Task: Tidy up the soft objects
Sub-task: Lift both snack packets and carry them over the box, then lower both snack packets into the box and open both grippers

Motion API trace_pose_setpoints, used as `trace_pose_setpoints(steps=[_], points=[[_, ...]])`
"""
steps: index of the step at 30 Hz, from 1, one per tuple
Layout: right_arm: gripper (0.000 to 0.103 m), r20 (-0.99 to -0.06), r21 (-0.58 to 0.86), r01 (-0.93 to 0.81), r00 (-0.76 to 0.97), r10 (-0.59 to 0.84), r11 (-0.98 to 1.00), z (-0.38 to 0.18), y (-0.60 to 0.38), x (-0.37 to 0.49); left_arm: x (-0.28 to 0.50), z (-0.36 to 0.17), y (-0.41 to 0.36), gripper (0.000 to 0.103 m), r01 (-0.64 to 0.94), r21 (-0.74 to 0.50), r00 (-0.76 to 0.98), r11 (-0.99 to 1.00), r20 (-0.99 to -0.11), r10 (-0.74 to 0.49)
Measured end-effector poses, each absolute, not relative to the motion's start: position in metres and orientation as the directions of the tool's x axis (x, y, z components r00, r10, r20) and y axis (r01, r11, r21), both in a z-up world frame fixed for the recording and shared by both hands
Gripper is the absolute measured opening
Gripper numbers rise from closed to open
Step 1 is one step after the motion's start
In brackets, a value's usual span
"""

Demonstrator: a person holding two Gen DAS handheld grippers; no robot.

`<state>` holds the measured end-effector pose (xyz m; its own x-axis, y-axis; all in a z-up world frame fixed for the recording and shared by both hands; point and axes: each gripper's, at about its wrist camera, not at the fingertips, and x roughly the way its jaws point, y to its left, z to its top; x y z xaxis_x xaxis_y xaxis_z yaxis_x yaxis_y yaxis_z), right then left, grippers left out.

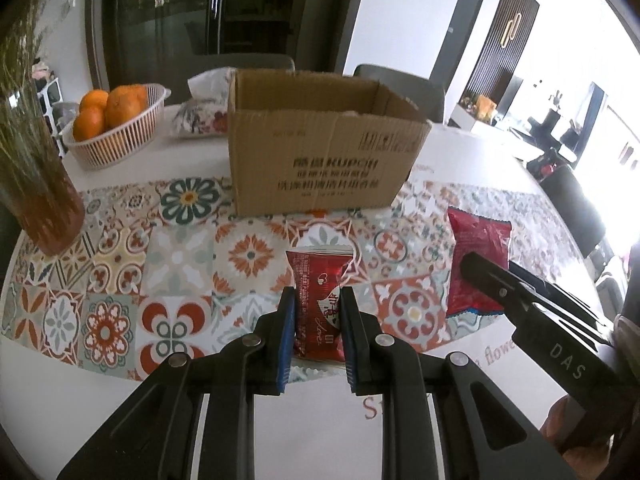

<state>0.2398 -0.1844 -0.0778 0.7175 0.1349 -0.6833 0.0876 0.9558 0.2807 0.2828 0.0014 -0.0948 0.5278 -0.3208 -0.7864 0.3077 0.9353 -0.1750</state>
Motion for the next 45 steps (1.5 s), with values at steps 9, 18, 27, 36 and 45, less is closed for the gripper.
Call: trace_pose_setpoints(steps=[9, 18, 27, 36, 45], points=[[0.032, -0.631, 0.296, 0.064, 0.762, 0.145, 0.953, -0.055, -0.191, 0.251, 0.292, -0.067, -0.005, 0.022, 0.309, -0.167, 0.577, 0.936, -0.750, -0.324], [0.032, -0.571, 0.297, 0.031, 0.807, 0.152, 0.954, -0.028, -0.191, 0.265, 0.306, -0.041, -0.008, 0.022, 0.311, -0.162, 0.623, 0.936, -0.709, -0.330], [0.032, -0.519, 0.310, 0.023, 0.842, 0.149, 0.950, -0.007, -0.195, 0.286, 0.327, -0.016, -0.011, 0.022, 0.319, -0.143, 0.664, 0.937, -0.672, -0.329], [0.032, -0.483, 0.300, 0.012, 0.864, 0.141, 0.954, 0.011, -0.198, 0.309, 0.354, 0.001, -0.014, 0.022, 0.327, -0.137, 0.687, 0.935, -0.645, -0.334], [0.032, -0.476, 0.292, -0.002, 0.867, 0.147, 0.956, 0.019, -0.199, 0.339, 0.385, 0.008, -0.019, 0.022, 0.329, -0.126, 0.701, 0.936, -0.632, -0.332]])
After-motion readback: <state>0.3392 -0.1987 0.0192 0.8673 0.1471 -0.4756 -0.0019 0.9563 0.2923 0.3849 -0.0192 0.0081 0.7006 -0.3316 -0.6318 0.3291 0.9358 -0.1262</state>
